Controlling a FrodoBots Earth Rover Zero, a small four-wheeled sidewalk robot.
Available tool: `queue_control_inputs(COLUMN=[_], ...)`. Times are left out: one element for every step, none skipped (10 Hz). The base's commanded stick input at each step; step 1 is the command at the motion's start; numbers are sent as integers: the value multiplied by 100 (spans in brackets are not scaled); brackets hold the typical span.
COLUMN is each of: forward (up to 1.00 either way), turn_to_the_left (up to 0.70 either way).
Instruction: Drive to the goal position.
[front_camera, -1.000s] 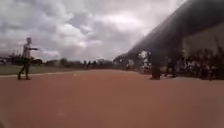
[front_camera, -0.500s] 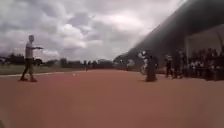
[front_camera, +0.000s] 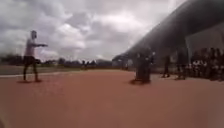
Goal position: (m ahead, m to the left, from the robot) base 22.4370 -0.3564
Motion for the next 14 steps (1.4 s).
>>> queue_control_inputs(forward=[70,70,70,70,70,70,70,70,70,70,70,70,0,0], turn_to_the_left=[0,0,0,0,0,0,0,0,0,0,0,0,0,0])
